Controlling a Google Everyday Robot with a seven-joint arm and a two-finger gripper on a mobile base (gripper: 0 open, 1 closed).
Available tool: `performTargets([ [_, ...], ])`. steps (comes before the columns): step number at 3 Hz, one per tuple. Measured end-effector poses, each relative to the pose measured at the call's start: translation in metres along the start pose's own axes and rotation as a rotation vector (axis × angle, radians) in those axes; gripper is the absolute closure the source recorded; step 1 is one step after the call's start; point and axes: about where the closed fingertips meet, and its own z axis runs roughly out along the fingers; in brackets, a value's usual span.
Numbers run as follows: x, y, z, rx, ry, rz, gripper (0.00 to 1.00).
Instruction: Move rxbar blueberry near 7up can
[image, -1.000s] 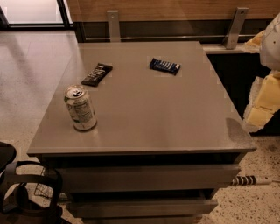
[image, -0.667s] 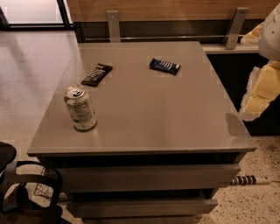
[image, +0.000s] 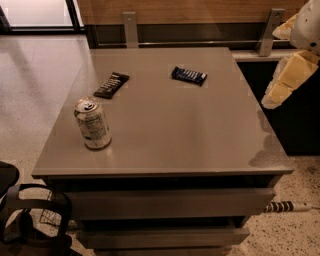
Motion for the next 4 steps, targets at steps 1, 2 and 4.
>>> performTargets([
  [1,0.01,-0.052,0.031,0.053,-0.187,0.061,0.0],
  [2,0.012,-0.083,0.048,0.088,-0.308,0.09,0.0],
  [4,0.002,-0.111,0.077,0.07,-0.407,0.114,0.0],
])
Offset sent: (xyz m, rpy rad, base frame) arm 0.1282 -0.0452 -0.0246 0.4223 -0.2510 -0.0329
